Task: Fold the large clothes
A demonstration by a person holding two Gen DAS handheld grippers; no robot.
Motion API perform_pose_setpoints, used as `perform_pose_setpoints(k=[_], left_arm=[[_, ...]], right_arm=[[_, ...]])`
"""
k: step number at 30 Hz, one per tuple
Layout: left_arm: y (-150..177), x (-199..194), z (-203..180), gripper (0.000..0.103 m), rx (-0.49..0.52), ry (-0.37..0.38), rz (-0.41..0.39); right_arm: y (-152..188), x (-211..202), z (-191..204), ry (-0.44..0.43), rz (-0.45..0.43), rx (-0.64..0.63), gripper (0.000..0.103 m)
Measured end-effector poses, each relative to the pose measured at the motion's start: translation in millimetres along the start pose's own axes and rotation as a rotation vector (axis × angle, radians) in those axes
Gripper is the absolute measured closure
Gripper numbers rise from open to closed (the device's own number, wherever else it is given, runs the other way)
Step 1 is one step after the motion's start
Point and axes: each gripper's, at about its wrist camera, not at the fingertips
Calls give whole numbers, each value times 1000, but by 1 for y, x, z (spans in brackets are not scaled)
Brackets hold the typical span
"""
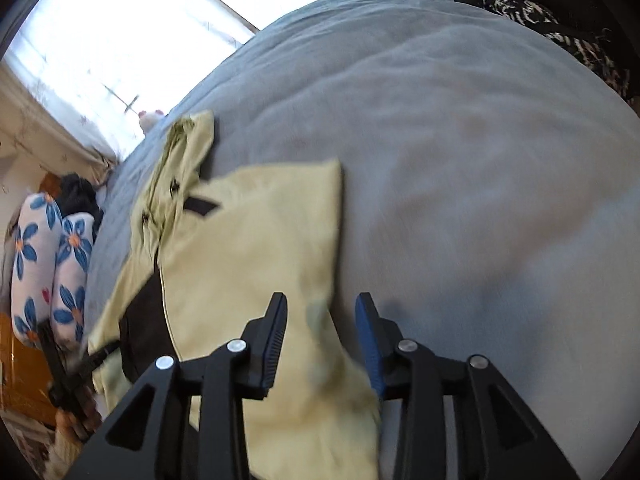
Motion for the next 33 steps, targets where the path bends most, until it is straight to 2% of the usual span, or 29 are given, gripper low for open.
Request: perform_pose_setpoints(k=[8,11,15,16,17,19,22,26,28,31,33], left_arm=[[-20,28,1,69,-28,3,39],[-21,31,0,69,-8,-1,37],[-21,33,-1,69,0,-5,30],[-20,32,-2,69,-3,-7,28],[-21,32,-2,69,-7,-11,26],[-21,29,-4,69,-10,-7,15],[-24,32,-14,69,0,-6,-2],[-22,39,-30,69,48,-54,-37],[-22,43,-36,68,76,-79,-51],[-22,39,-35,68,87,-84,-55],[-24,31,-33,67,96,-91,-59]], right_arm=[[-68,65,-14,11,48,82,67],[-76,84,-23,2,83,110,67],[-74,97,-22,-77,107,82,68],[-73,96,-16,-53,97,33,87],[-74,95,-9,-9,89,-18,101],[-79,89,6,79,46,-123,102],[-92,85,17,162,-12,-206,102],[-90,118,14,286,69,-278,102],[-85,122,15,320,51,-287,102],[-85,113,18,347,43,-271,93],[-83,103,19,350,42,-261,90]])
Point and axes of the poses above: each gripper's, at about its wrist camera, not at the fingertips, and x roughly the way its jaws point, z to its left, y to its underside, and after that the axes turned 5 degrees about -y, right-handed
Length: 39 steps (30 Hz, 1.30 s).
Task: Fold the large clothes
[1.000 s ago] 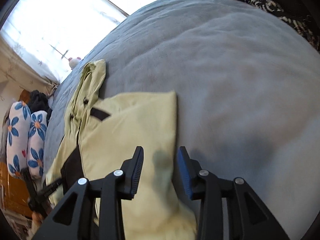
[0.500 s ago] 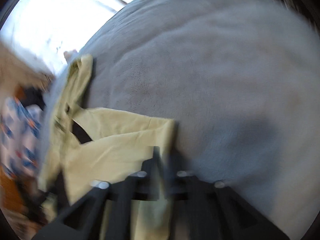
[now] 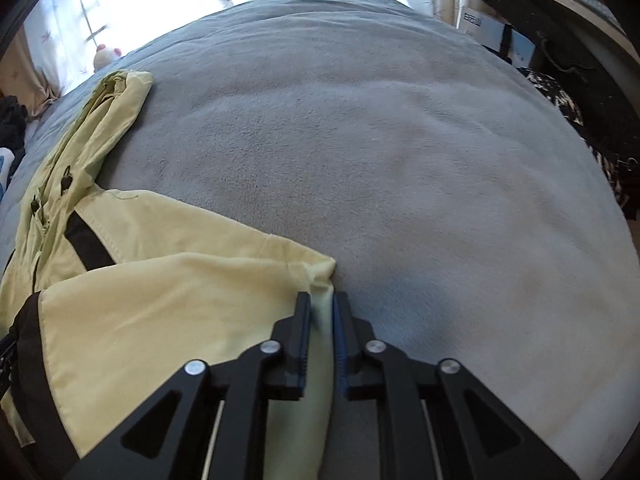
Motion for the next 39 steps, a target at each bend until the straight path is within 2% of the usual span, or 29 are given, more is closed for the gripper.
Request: perform_pose_setpoints(k=[3,7,12,15,17,18,20,22,23,25,26,27,28,30,33,39], left_arm=[[0,-16,9,67,-17,-26,-26],[6,-41,15,67,-57,-26,-67],[24,-60,-5,67,-118,90,-68],[40,-52,-30,67,-130,130,-29],[49,-38,-44,67,-132,136,18],[53,-33,-48,67,-130,127,31],[58,-32,-52,67,-117,97,4],[59,-33,-49,67,-106,81,4],[59,-33,-46,67,-107,83,6],[59,-31,-35,67,-118,108,17],[59,-30,-29,67,-131,139,24],[60,-29,-24,67,-142,161,26],[59,-28,-21,67,-147,175,29],[59,-27,-19,67,-149,184,32],[59,-27,-17,67,-157,177,33],[59,-32,-18,66,-156,158,45]], right_arm=[[9,-28,-4,-35,-44,22,90],[31,-66,11,-144,-90,38,89],[75,-83,75,-252,-47,-94,89],[107,-79,124,-340,11,-189,89],[124,-69,145,-362,44,-240,89],[131,-66,150,-350,52,-255,89],[142,-54,152,-305,71,-267,90],[142,-54,134,-314,61,-230,93],[141,-56,124,-278,46,-210,93],[139,-60,90,-109,-1,-160,93],[138,-60,66,-67,-9,-113,93],[138,-59,50,-71,-3,-73,96],[139,-59,31,-109,6,-25,103],[139,-61,13,-124,6,13,103],[141,-68,13,-48,-16,2,103],[146,-71,16,-25,12,35,98]])
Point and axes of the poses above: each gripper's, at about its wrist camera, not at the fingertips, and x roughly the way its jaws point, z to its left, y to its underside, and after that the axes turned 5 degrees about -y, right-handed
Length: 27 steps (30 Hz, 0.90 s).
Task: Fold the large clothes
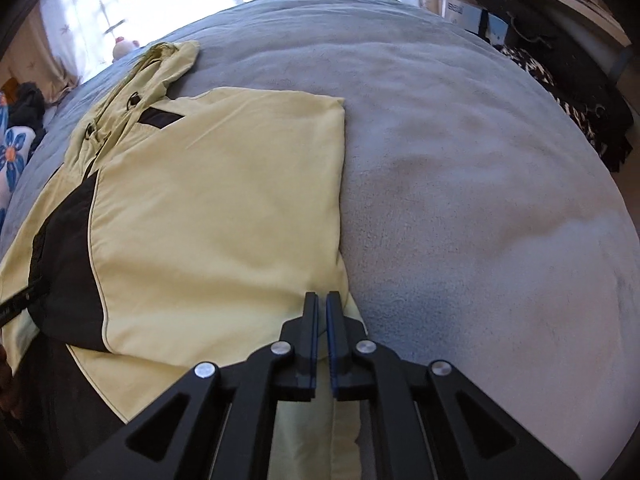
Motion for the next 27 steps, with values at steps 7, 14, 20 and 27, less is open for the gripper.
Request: perform_pose_setpoints(k=[7,14,20,27], left_arm=[[6,-14,2,66,-9,-8,-5],[14,-34,-3,66,26,-23,-50],[27,-73,-10,66,70,-12,-148],[45,-120,-7,66,85,-1,-184]], right_arm=[[-1,-12,-2,-45,35,69,93],[9,-25,13,-73,42,75,92],[22,-43,27,-97,37,67,92],[45,-79,60,-117,21,-2,92]])
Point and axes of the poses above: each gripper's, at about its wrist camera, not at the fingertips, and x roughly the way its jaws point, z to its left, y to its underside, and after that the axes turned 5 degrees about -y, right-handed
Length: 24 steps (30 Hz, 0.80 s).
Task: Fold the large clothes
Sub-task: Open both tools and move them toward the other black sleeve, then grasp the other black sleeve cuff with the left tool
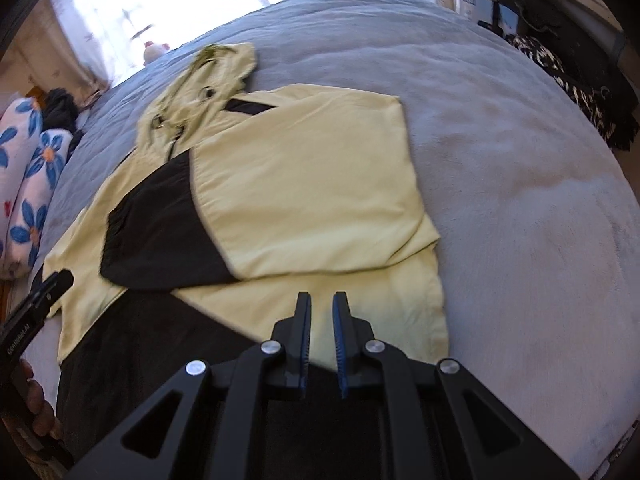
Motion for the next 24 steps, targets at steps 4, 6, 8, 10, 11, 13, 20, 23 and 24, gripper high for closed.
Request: perform_pose_setpoints(k=[4,6,8,10,11,13,20,23,24], left_arm=[[8,-30,23,66,-25,-4,-9],[13,-43,39,66,-39,-5,-9],[18,-54,59,62,-47,-27,-10],[24,-67,82,56,-56,-63,-16],[28,-75,98,54,-63,-87,-24],[34,-87,122,54,-73,-115,-34],[54,-116,213,48,-135,-210,-41],[59,-120,240,46,-153,-239,-43],[61,-121,251,46,-161,-244,-42]], right_arm=[[12,-19,28,-6,-19,-51,92],[16,-28,45,-14,-29,-78,92],[20,-34,61,-24,-37,-104,92],[25,-42,86,-46,-49,-146,92],[27,-45,97,-56,-55,-162,92],[30,-51,121,-75,-66,-199,92],[45,-62,210,-120,-115,-312,91],[53,-62,248,-130,-141,-360,79],[56,-61,258,-136,-150,-368,77]])
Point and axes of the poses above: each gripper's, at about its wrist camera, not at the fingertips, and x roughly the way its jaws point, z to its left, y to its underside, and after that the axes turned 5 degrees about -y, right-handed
